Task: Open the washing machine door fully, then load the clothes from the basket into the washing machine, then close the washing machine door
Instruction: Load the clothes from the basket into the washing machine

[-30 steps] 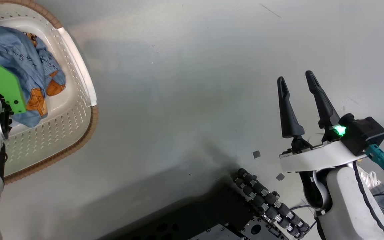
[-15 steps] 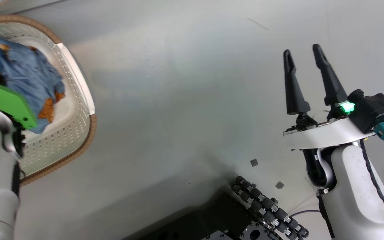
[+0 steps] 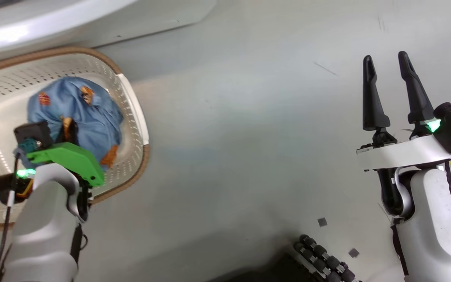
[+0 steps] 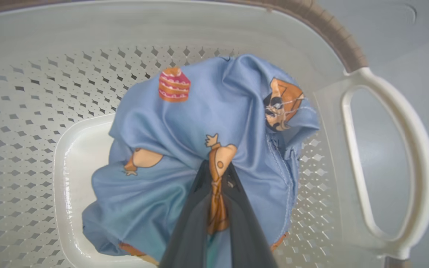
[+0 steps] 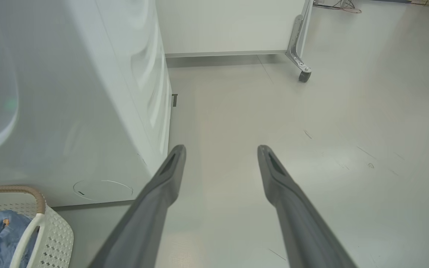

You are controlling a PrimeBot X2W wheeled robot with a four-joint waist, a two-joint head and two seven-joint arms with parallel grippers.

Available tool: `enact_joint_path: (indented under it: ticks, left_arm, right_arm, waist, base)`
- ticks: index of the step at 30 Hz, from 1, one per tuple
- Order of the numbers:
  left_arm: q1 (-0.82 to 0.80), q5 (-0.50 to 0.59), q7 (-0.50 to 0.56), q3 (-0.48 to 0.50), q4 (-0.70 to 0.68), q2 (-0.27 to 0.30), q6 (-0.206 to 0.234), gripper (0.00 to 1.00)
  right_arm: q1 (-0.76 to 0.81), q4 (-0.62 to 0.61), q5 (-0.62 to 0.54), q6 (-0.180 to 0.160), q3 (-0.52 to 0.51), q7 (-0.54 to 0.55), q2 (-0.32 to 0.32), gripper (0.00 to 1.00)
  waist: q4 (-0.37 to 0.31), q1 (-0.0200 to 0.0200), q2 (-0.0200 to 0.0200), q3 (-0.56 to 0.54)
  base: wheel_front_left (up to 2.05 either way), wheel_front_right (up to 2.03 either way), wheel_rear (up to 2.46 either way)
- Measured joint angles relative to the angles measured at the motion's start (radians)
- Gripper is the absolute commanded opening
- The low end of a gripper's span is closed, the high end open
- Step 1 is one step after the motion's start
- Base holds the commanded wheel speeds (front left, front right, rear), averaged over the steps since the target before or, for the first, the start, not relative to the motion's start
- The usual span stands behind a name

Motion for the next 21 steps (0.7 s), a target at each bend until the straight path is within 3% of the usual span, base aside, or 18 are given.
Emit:
enact_joint_path:
  ticks: [5,21]
  left_arm:
    - [0.041,-0.01,-0.018,-0.002,0.002,-0.03,-0.014,0.0]
    - [0.168,-0.029,-0.035,-0.005,-0.05,-0.055,-0.048,0.0]
  right_arm:
    - [0.041,0.009,-0.012,0.0,-0.016,0.0,-0.013,1.0]
    - [0.152,0.035,-0.024,0.0,-0.048,0.0,-0.046,1.0]
  waist:
    - [0.04,0.0,0.0,-0.067]
    - [0.139,-0.0001,0.0,-0.287]
  base:
    - [0.0,0.0,0.0]
    - [0.0,0.0,0.0]
